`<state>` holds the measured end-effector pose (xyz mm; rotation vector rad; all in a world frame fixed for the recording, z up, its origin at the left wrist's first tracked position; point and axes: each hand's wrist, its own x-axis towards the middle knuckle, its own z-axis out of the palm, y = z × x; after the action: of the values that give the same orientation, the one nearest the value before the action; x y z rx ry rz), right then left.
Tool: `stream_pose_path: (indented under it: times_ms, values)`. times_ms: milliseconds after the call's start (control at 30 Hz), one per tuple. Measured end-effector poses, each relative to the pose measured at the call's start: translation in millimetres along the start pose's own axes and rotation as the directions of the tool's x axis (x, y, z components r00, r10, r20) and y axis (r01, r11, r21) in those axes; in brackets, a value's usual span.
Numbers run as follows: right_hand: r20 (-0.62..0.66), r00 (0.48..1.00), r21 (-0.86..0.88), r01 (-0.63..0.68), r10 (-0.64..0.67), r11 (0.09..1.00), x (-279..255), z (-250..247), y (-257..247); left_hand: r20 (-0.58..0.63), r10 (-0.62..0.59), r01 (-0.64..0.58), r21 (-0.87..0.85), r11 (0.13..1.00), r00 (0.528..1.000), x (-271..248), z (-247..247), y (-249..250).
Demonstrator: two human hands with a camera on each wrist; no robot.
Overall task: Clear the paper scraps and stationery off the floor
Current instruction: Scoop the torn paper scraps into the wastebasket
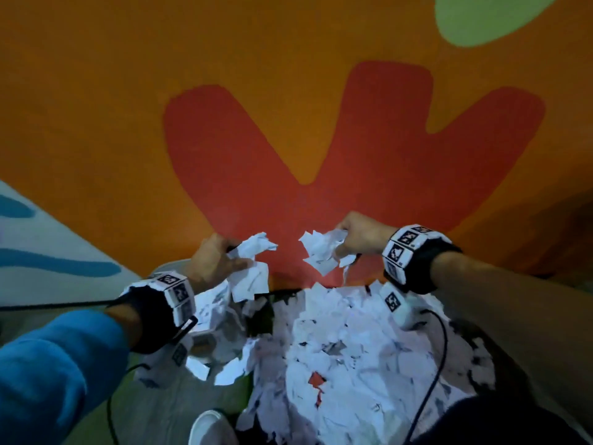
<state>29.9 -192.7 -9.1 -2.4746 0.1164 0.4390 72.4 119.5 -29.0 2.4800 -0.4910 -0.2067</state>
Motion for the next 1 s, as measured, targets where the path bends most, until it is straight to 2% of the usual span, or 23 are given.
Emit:
stream_pose_path:
  times_ms: [133,267,433,533,600,667,733,1000]
  values:
    - [0.047,0.996,-0.034,0.082,-0.081,0.996,17.9,24.2,-84.1,-0.151,-0.133,0.122,-0.081,0.989,0.98,-30.3,-48.6,-51.0]
    - [0.086,0.99,-0.042,0.118,-0.114,0.992,35.2,70.7,-145.7,-0.227,-0.317,0.275,-0.201,0.94,0.921,-50.6,-63.1,-107.8]
    - [0.054,0.998,0.012,0.013,-0.014,1.0,63.3,138.3,-193.2,-0.212,-0.402,0.372,-0.167,0.913,0.891,-44.6,-67.2,-137.5]
    - [0.06,0.998,0.067,0.028,-0.032,0.997,76.9,168.3,-210.2,-0.064,-0.462,0.459,-0.063,0.886,0.885,-39.8,-61.8,-144.5]
    - [0.12,0.992,0.108,0.037,-0.05,0.994,81.2,183.4,-215.3,0.02,-0.511,0.51,0.023,0.86,0.86,-42.9,-57.6,-153.6]
    - [0.188,0.98,0.131,0.033,-0.058,0.991,82.1,191.5,-216.3,0.034,-0.517,0.512,0.096,0.853,0.855,-46.4,-59.9,-159.5]
    - [0.203,0.977,0.127,0.045,-0.07,0.991,83.0,190.7,-213.5,0.011,-0.509,0.505,0.106,0.857,0.861,-47.4,-64.0,-160.5]
    - [0.173,0.973,0.057,0.144,-0.151,0.988,69.0,135.1,-197.2,-0.028,-0.271,0.27,-0.017,0.963,0.962,-41.2,-54.9,-115.5]
